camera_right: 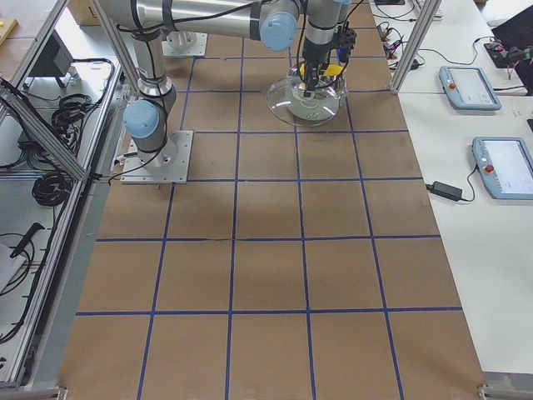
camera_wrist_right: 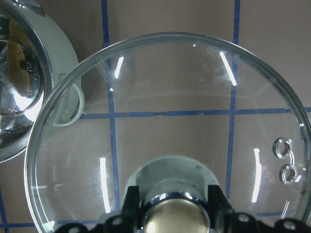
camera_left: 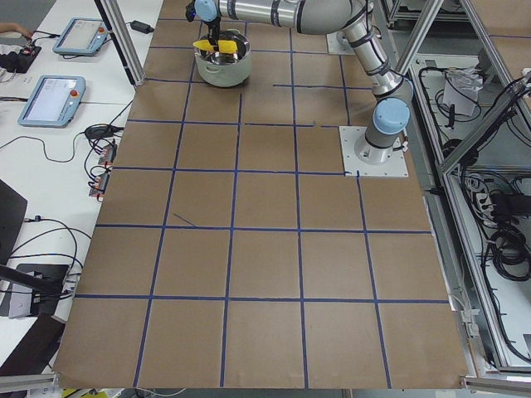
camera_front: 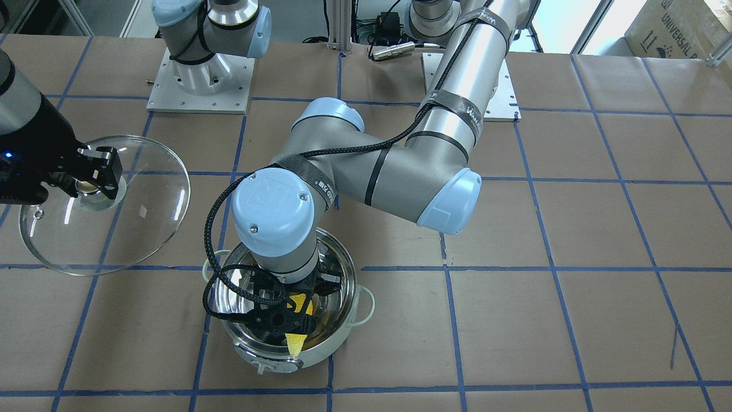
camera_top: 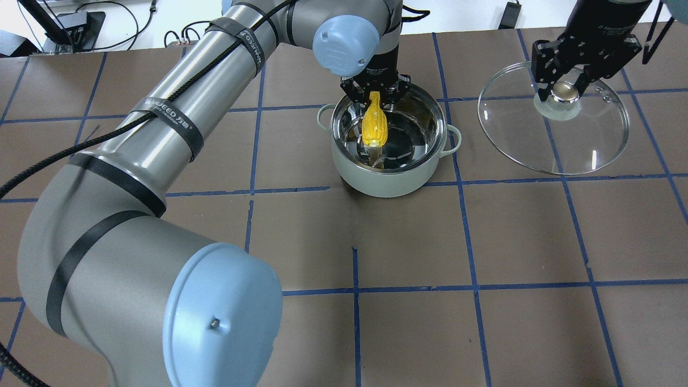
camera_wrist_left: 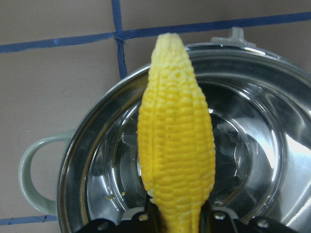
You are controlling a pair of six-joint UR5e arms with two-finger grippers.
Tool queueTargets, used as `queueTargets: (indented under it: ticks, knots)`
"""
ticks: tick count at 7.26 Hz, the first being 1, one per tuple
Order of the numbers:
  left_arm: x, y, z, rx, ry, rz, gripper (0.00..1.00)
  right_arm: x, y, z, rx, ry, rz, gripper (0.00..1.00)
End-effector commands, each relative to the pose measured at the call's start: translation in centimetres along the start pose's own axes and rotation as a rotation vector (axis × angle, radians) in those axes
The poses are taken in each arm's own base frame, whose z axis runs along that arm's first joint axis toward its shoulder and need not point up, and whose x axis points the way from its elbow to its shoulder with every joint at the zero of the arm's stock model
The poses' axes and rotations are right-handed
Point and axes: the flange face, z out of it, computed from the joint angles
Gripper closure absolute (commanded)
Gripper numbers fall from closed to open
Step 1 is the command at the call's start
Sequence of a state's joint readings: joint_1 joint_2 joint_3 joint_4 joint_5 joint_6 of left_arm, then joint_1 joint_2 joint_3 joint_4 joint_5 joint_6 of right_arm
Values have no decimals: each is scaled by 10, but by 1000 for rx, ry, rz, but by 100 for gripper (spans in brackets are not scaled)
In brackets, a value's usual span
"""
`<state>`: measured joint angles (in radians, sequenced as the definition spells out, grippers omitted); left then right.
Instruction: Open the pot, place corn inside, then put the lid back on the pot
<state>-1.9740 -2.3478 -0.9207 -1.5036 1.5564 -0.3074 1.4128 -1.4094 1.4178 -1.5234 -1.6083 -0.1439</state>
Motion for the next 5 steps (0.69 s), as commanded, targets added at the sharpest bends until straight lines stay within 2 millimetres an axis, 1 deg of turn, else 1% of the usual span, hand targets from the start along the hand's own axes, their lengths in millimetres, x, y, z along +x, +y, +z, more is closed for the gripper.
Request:
queueTargets:
  ticks: [1,2,3,4,5]
  knots:
    - [-2,-5,11,-10,-5,-1,1,0,0,1,-1,-1,1,69]
    - [-6,-1,0,-7,-5,31,0,0,0,0,1,-1,1,69]
    - [-3,-2,3,-8,0,38,0,0,0,0,1,-1,1,68]
    - [-11,-7,4,-11,5,25,0,0,0,0,-1,-1,1,68]
    - [-4,-4,1,-3,5,35,0,0,0,1,-1,-1,0,68]
